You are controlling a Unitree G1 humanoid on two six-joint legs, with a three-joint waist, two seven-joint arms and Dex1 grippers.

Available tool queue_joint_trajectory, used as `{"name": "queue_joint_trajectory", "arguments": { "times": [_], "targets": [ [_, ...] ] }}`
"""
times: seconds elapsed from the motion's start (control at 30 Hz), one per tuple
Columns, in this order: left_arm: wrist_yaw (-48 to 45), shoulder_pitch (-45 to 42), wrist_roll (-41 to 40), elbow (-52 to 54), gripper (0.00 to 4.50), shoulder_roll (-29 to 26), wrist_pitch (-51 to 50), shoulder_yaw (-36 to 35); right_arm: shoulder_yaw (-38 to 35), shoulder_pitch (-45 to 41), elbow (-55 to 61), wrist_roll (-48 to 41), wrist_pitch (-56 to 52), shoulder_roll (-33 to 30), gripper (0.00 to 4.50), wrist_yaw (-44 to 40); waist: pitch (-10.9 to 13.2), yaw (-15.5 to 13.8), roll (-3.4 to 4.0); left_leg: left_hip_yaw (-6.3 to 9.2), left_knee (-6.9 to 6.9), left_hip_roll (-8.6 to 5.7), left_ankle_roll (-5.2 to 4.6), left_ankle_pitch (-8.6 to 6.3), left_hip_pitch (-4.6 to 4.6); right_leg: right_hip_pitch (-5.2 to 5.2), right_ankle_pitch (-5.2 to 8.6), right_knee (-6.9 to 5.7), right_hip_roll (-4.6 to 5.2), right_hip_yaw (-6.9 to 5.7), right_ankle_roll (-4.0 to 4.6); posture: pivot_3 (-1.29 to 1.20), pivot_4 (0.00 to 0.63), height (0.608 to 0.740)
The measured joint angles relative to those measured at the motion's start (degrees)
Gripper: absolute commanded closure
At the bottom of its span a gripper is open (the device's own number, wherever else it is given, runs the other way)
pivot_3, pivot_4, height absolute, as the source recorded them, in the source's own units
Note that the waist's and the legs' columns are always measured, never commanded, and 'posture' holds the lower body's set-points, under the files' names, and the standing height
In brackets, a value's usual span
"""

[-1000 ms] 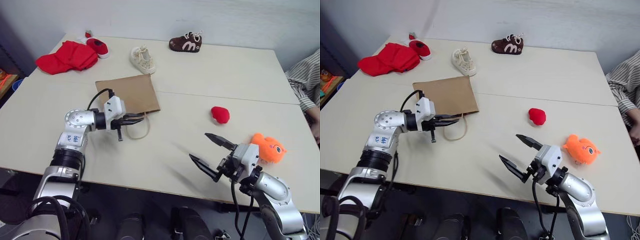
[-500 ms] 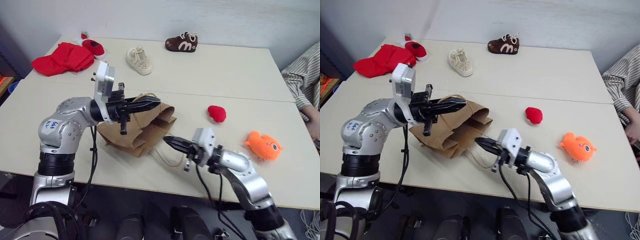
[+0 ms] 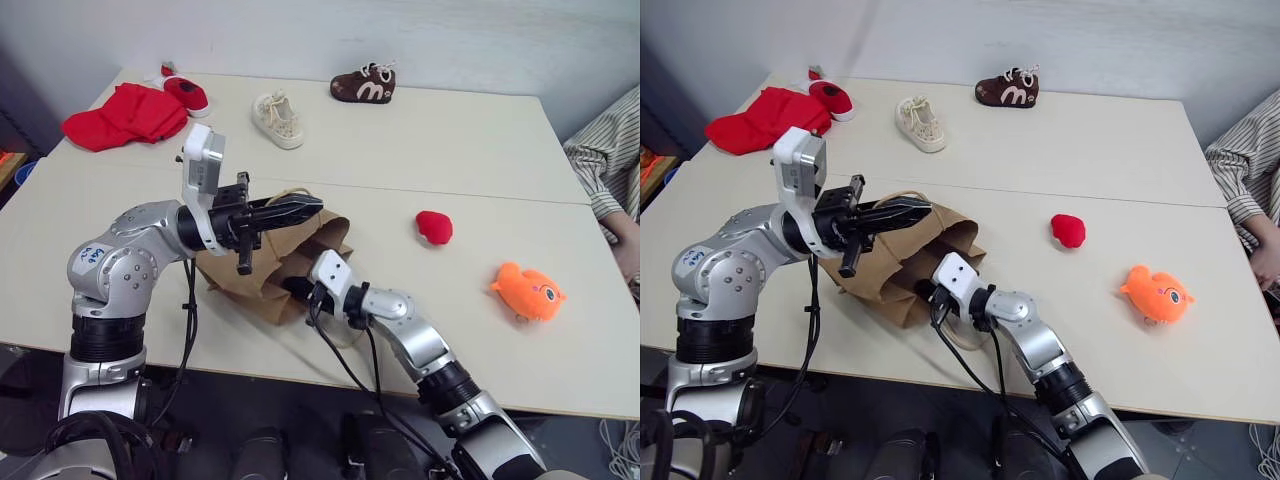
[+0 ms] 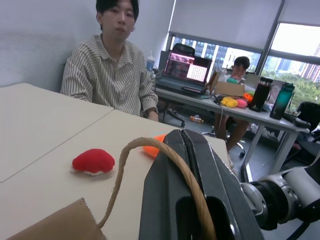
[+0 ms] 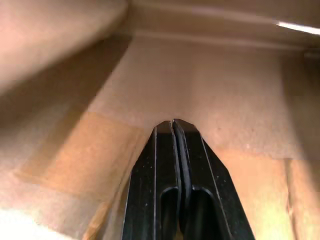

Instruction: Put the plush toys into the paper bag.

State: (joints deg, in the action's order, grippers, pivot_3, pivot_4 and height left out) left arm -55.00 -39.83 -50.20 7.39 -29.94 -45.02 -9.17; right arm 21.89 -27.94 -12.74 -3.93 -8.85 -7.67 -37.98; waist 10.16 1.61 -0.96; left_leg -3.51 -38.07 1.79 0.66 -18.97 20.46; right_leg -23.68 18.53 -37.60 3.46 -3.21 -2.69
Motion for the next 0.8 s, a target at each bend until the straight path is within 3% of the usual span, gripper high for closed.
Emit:
{"name": "queue_joint_trajectory", "arguments": {
  "times": [0.27, 0.57, 0.7, 0.8],
  "targets": [
    [6.1, -7.0, -7.9, -10.7, 4.5, -0.2, -3.6, -10.0, -0.2, 1.6, 2.0, 0.5, -1.2, -1.5, 4.45, -1.0, 0.0, -0.1, -0.05, 0.04, 0.01, -0.04, -0.01, -0.02, -0.09, 0.11, 0.0, 0.03, 0.02, 0.0, -0.01, 0.0, 0.15, 0.74],
    [3.9, -6.5, -6.2, -12.8, 4.5, -0.6, -3.6, -7.7, -2.3, 3.5, 5.0, -2.1, -3.6, -1.4, 4.45, -3.7, -0.1, -0.1, -0.08, 0.06, 0.02, -0.04, 0.01, -0.02, -0.07, 0.1, -0.01, 0.05, 0.01, 0.0, -0.01, 0.0, 0.15, 0.74],
    [1.6, -5.6, -4.1, -12.0, 4.5, 0.1, -2.6, -3.8, -4.4, 5.7, 9.3, -7.0, -6.4, -2.4, 3.6, -6.9, 0.0, -0.1, -0.03, 0.05, 0.02, -0.04, 0.0, -0.02, -0.01, 0.06, -0.01, 0.06, 0.01, 0.01, -0.01, 0.0, 0.15, 0.74],
    [0.2, -4.8, -2.6, -12.0, 4.5, 1.1, -1.7, -1.5, -6.2, 7.8, 17.4, -10.8, -8.5, -6.5, 2.53, -9.9, 0.0, -0.1, -0.03, 0.05, 0.02, -0.03, 0.0, -0.03, 0.02, 0.03, -0.01, 0.08, 0.0, 0.01, -0.01, 0.0, 0.15, 0.74]
  ]
}}
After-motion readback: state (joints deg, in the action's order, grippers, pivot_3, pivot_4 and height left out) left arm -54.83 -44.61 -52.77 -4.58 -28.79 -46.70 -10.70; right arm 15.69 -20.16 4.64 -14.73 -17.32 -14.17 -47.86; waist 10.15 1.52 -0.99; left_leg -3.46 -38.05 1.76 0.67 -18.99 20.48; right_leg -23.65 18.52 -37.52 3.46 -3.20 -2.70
